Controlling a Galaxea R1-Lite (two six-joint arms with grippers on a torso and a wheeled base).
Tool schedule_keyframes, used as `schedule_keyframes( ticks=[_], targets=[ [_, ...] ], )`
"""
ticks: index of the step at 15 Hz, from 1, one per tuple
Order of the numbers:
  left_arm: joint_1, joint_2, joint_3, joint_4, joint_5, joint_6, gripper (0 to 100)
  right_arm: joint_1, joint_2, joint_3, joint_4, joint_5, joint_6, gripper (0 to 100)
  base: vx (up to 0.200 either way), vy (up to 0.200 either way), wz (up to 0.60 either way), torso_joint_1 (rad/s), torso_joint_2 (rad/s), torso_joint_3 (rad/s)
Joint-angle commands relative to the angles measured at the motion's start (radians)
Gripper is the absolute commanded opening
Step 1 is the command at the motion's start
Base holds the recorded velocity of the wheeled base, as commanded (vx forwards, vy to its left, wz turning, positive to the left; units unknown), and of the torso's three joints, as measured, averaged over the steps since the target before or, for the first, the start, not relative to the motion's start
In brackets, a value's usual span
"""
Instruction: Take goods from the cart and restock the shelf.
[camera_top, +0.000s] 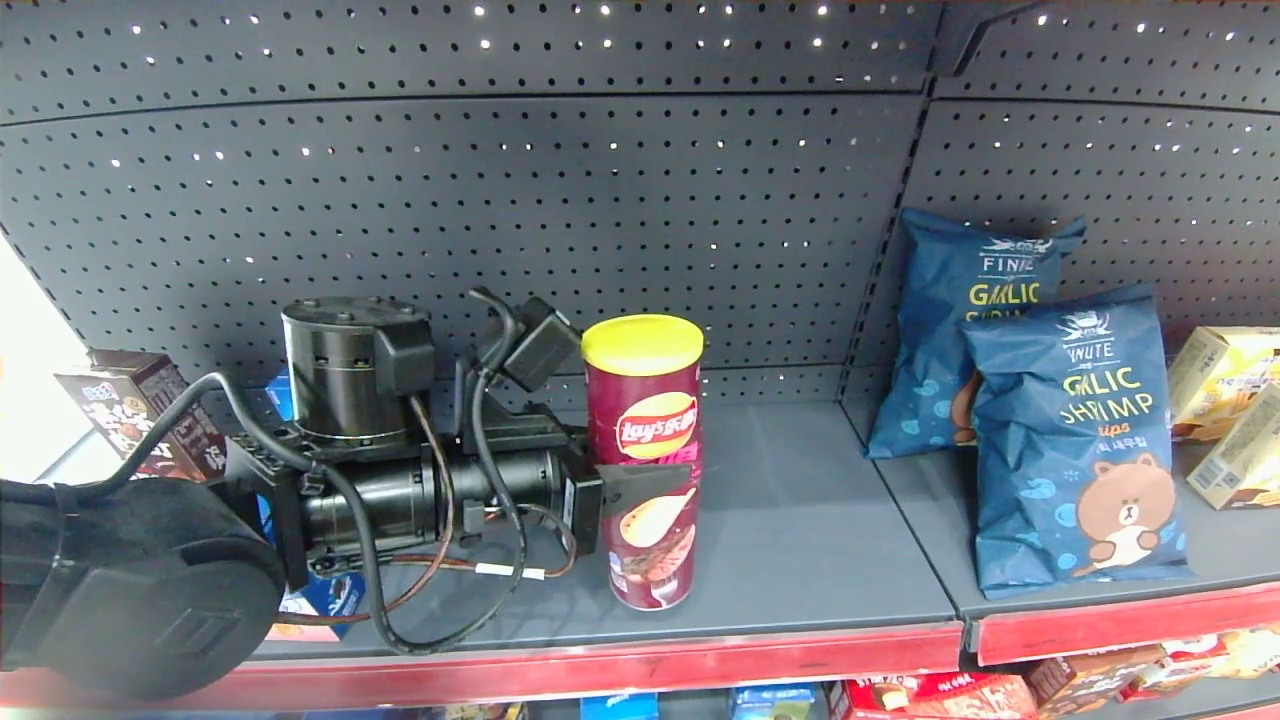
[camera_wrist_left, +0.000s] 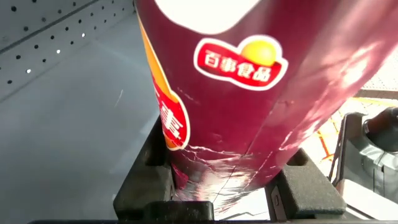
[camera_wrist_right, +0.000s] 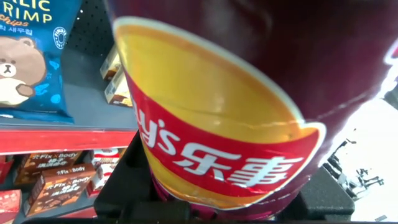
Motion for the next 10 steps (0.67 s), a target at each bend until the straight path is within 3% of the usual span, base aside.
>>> schedule_keyframes(
  ticks=[1,10],
  targets=[
    [0.001,0.022,0.001,-0.002,0.0,0.0,0,-0.001,0.0,0.0,0.0,0.0,-0.001,0,0.0,0.0,0.0,0.0,0.0,0.0],
    [0.013,0.095,-0.01,-0.005,0.002,-0.003,0,-0.001,0.004,0.006,0.001,0.0,-0.001,0,0.0,0.0,0.0,0.0,0.0,0.0]
  ],
)
